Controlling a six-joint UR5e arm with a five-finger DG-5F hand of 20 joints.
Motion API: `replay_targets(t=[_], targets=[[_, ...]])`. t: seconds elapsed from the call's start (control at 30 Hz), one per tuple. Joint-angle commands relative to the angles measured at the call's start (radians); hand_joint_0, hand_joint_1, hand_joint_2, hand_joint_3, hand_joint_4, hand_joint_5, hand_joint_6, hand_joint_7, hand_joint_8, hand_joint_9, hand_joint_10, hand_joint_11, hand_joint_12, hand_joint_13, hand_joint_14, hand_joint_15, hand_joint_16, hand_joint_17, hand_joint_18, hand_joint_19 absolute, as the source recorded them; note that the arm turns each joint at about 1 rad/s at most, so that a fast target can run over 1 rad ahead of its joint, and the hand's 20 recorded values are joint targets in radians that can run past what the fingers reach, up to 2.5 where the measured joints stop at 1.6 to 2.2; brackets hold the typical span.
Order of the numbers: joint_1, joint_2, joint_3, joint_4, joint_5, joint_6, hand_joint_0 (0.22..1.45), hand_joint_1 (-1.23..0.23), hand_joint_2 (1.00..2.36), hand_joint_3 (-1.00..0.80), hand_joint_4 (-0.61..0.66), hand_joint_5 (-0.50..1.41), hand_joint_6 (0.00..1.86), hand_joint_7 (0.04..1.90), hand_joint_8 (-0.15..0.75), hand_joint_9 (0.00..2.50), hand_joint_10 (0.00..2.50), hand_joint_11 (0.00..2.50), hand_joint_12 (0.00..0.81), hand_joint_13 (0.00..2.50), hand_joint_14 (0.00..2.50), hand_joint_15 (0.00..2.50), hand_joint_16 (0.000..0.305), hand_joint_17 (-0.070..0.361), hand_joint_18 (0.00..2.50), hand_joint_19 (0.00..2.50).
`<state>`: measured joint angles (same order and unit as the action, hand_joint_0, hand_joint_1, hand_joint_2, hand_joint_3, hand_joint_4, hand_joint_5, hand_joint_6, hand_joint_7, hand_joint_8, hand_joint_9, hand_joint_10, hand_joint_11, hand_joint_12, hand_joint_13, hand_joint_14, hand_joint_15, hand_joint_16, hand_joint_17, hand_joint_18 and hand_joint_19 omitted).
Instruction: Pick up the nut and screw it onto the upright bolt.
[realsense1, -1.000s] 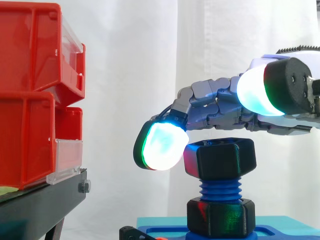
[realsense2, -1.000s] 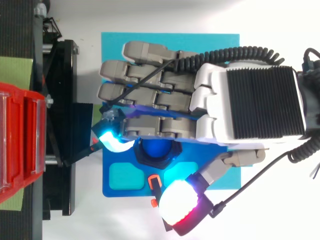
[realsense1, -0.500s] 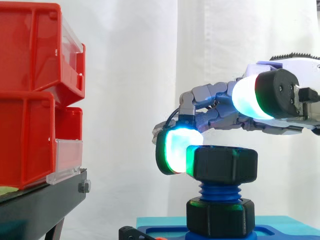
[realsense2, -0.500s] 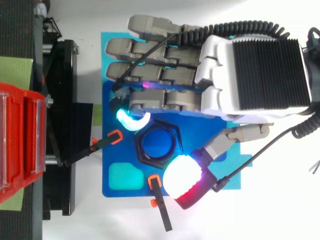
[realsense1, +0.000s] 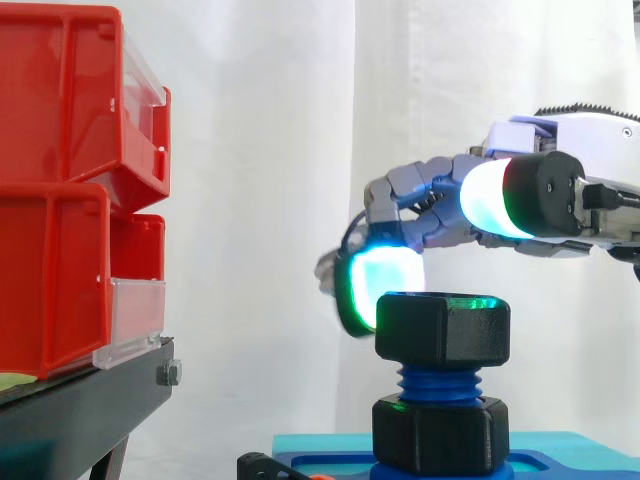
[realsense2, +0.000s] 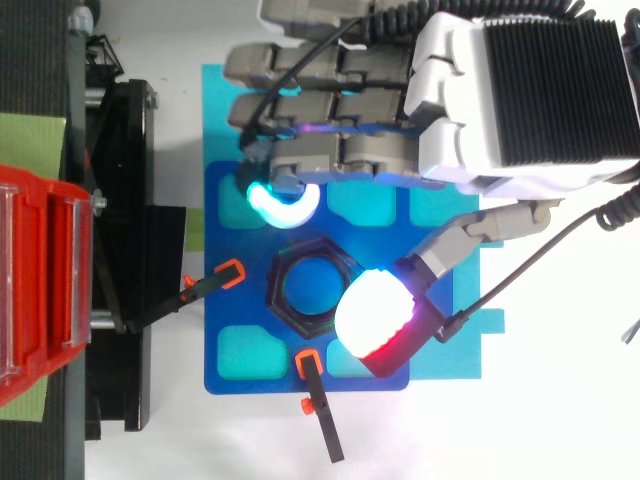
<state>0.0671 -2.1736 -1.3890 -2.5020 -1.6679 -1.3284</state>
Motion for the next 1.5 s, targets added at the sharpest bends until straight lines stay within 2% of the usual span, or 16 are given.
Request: replay_targets(t=[0.0,0.17,0.3,0.47,0.6,0.73,0.97,1.33,1.47], targets=[[-0.006,0.000,0.021,0.023,-0.012,0.000,0.47,-0.14,1.00,-0.50,0.19,-0.20,0.50,0.78,0.216,0.27,0.00,0.00,0.331,0.09,0.00,0.00,0.044,0.099,0.00,0.00],[-0.001,0.000,0.053,0.020,-0.012,0.000,0.46,-0.11,1.00,-0.50,0.14,-0.23,0.50,0.65,0.203,0.16,0.00,0.00,0.337,0.01,0.00,0.00,0.046,0.104,0.00,0.00],[0.007,-0.003,0.053,0.023,-0.010,0.000,0.45,-0.11,1.00,-0.50,0.14,-0.23,0.50,0.63,0.204,0.16,0.00,0.00,0.337,0.00,0.00,0.00,0.047,0.105,0.00,0.00],[0.020,-0.029,0.053,0.019,-0.003,0.002,0.45,-0.08,1.00,-0.50,0.14,-0.22,0.50,0.62,0.206,0.14,0.00,0.00,0.339,0.00,0.00,0.00,0.048,0.108,0.00,0.00],[0.031,-0.028,0.051,0.000,0.007,0.002,0.45,-0.05,1.00,-0.50,0.15,-0.22,0.50,0.63,0.204,0.13,0.00,0.00,0.342,0.00,0.00,0.00,0.048,0.109,0.00,0.00],[0.040,-0.028,0.053,-0.049,0.016,0.002,0.45,-0.05,1.00,-0.50,0.20,-0.20,0.50,0.75,0.220,0.16,0.00,0.00,0.342,0.00,0.00,0.00,0.048,0.108,0.00,0.00],[0.054,-0.028,0.053,-0.075,0.016,0.002,0.47,-0.09,1.00,-0.50,0.27,-0.15,0.50,0.94,0.242,0.24,0.00,0.00,0.336,0.06,0.00,0.00,0.044,0.099,0.00,0.00],[0.057,-0.028,0.053,-0.098,0.017,0.002,0.48,-0.17,1.00,-0.50,0.28,-0.12,0.50,1.11,0.262,0.36,0.00,0.00,0.328,0.16,0.00,0.00,0.042,0.094,0.00,0.00],[0.053,-0.028,0.053,-0.100,0.017,0.002,0.48,-0.20,1.00,-0.50,0.29,-0.10,0.50,1.16,0.273,0.41,0.00,0.00,0.324,0.19,0.00,0.00,0.039,0.088,0.00,0.00]])
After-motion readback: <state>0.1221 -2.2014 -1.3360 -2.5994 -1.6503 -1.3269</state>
